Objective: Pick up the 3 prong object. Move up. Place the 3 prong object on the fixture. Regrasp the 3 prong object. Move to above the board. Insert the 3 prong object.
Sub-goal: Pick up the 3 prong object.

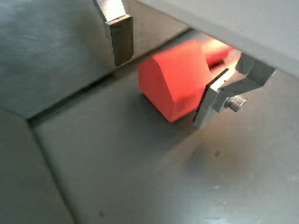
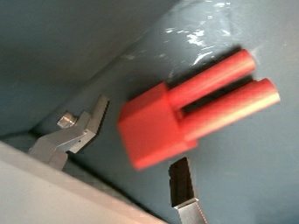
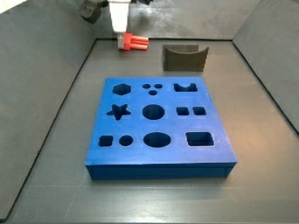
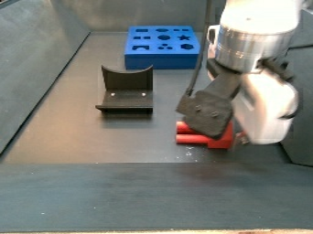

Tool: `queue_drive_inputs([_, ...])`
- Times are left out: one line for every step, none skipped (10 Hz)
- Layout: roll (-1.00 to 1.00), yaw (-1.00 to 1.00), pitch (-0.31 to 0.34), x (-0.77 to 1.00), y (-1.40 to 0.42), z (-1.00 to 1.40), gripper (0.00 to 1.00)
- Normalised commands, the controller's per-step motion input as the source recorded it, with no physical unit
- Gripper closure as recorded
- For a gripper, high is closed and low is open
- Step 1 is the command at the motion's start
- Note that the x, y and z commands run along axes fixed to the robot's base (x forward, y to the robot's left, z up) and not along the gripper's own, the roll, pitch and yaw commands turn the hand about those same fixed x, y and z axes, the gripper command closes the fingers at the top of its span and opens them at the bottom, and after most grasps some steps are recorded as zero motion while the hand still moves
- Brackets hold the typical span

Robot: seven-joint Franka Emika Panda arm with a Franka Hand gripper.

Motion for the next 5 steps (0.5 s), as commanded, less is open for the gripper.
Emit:
queue_drive_inputs([0.27,-0.55,0.000,0.09,0.00,-0.49,0.00])
queue_drive_inputs([0.00,-0.03,0.000,0.00,0.00,0.00,0.00])
queue_drive_inputs([0.00,0.00,0.000,0.03,0.00,0.00,0.00])
queue_drive_inputs([0.00,-0.24,0.000,0.01,0.00,-0.20,0.00])
queue_drive_inputs([0.01,-0.49,0.000,0.07,0.00,-0.31,0.00])
